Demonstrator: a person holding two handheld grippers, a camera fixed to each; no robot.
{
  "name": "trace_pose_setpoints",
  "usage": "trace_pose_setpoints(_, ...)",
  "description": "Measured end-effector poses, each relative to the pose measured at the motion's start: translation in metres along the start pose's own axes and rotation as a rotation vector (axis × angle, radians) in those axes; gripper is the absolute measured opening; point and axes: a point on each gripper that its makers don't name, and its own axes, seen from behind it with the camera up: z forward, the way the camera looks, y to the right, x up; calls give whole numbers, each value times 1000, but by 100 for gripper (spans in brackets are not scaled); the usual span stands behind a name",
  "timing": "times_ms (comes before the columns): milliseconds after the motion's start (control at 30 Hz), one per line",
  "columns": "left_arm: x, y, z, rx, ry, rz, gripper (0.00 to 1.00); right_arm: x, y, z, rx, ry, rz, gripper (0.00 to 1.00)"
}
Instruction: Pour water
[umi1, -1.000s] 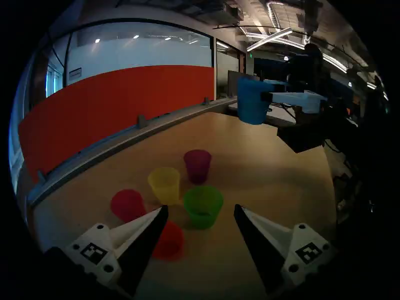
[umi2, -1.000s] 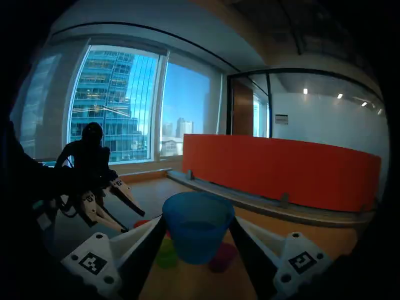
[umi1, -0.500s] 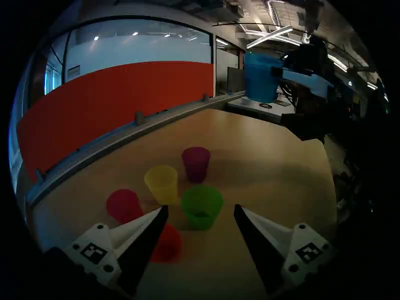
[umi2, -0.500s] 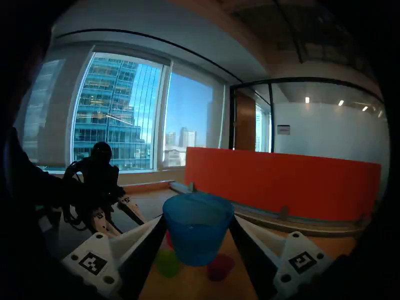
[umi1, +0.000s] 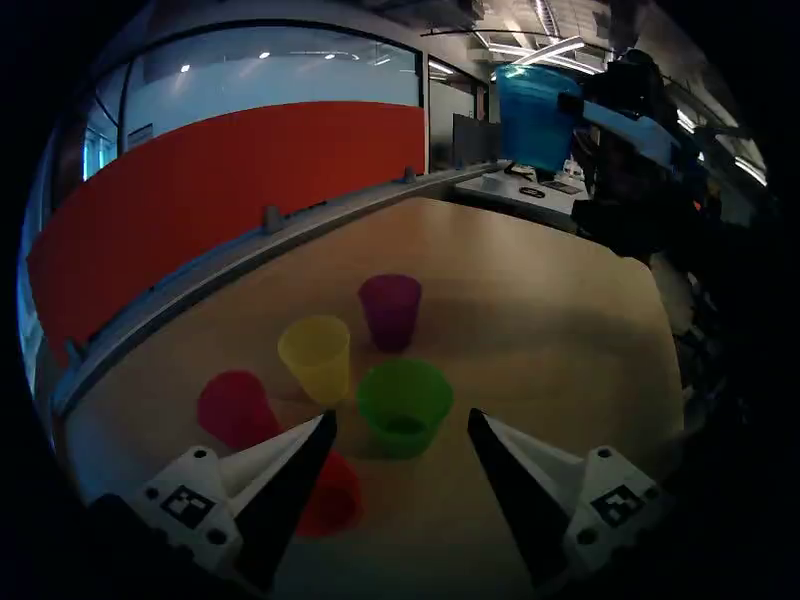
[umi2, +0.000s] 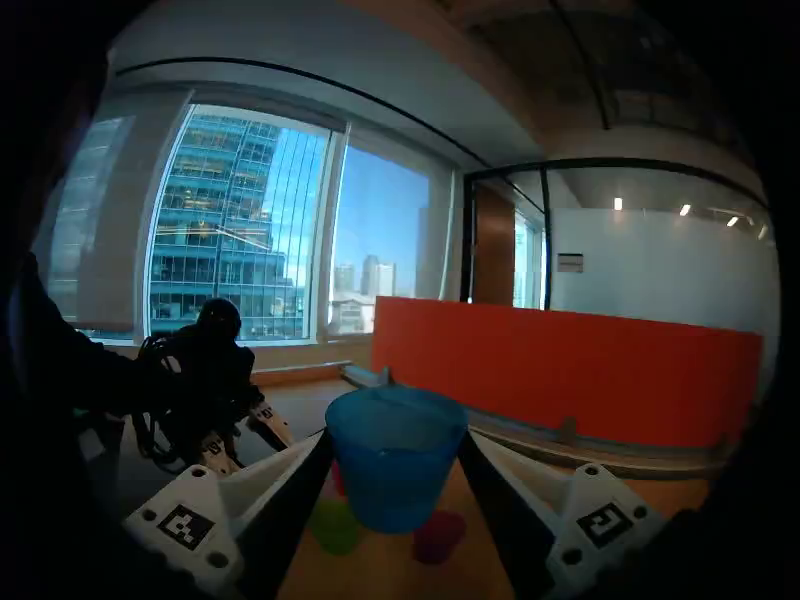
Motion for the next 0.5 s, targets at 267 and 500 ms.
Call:
trace_pose_setpoints(267,-9,1,16,1,-33,6,98,0,3,-2,-3,-3,-5,90)
trace_pose_setpoints(500,-12,1,25,2,-48,9,98,-2,4,-3,-4,-4,-7,90)
